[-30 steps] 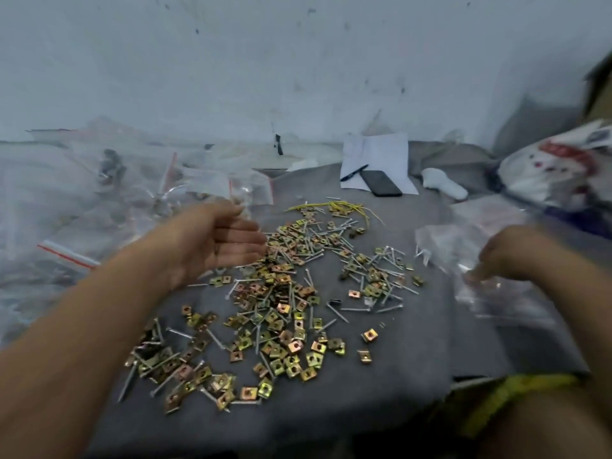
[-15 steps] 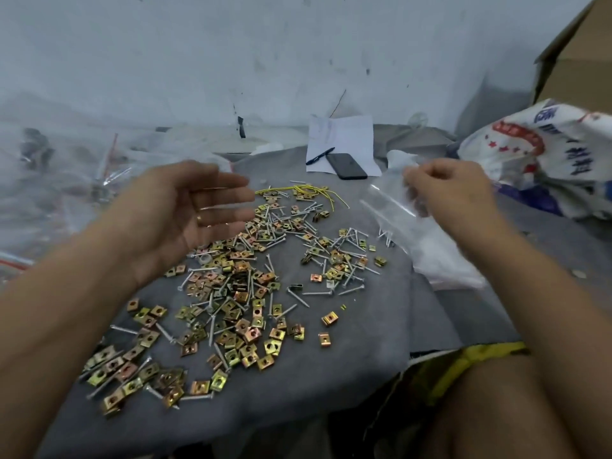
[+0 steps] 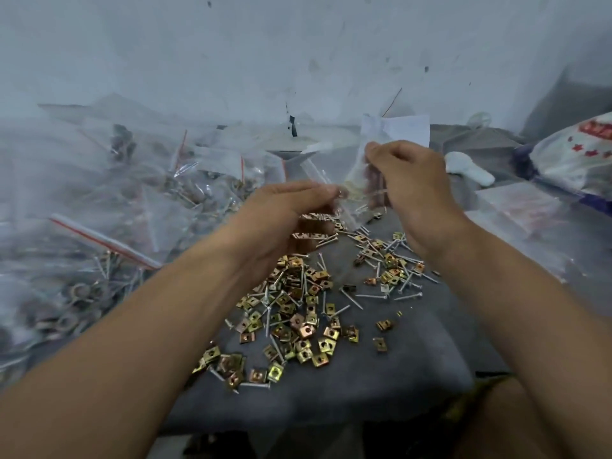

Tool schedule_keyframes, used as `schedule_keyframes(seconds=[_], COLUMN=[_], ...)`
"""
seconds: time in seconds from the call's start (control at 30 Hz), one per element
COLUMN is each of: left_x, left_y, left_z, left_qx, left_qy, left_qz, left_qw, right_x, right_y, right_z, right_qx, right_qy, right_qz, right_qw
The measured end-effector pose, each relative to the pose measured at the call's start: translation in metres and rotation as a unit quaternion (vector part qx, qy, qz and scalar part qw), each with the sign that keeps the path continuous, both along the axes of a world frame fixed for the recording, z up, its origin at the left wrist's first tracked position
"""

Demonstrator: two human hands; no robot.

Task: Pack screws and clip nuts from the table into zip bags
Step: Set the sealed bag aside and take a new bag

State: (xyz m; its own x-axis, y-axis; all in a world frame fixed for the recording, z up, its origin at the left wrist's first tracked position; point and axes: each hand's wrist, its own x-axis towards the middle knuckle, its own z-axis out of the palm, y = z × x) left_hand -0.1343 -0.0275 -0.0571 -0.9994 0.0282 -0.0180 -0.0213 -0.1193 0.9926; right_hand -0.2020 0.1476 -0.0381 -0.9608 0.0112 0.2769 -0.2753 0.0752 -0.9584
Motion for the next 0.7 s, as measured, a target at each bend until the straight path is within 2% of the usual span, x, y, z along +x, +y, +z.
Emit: schedule_keyframes(seconds=[0.07,0.13,0.17,0.23,0.3,0.37,0.47,0.6,0.7], left_x=[-0.001,-0.002,-0.003,-0.004,-0.004,-0.004,-0.003,0.001,0.006], left_y=[-0.007,-0.011,-0.013,-0.014,-0.014,-0.015,-0.02,-0.028,-0.03], left_z=[-0.001,0.001,0.002,0.005,0.007,0.007,0.007,0.013,0.012], left_qx=[-0.015,-0.024,-0.026,-0.025,-0.015,-0.008,-0.046,-0.181,-0.277], left_qy=[0.008,0.016,0.017,0.014,0.013,0.021,0.037,0.082,0.051], left_qz=[0.038,0.076,0.095,0.127,0.15,0.157,0.138,0.13,0.093], left_qw=[0.999,0.997,0.995,0.991,0.988,0.987,0.989,0.971,0.955], right_x=[-0.004,0.0,0.005,0.016,0.027,0.033,0.035,0.031,0.028], right_y=[-0.004,-0.006,-0.008,-0.01,-0.016,-0.021,-0.024,-0.02,-0.015], right_z=[-0.001,-0.001,0.0,0.002,0.0,-0.002,-0.004,-0.003,-0.004], right_qx=[0.086,0.169,0.18,0.2,0.233,0.244,0.237,0.217,0.247], right_qy=[0.019,0.102,0.151,0.212,0.21,0.177,0.158,0.158,0.189], right_qz=[-0.06,-0.119,-0.107,-0.021,0.076,0.126,0.128,0.118,0.07], right_qw=[0.994,0.973,0.966,0.956,0.946,0.945,0.95,0.956,0.948])
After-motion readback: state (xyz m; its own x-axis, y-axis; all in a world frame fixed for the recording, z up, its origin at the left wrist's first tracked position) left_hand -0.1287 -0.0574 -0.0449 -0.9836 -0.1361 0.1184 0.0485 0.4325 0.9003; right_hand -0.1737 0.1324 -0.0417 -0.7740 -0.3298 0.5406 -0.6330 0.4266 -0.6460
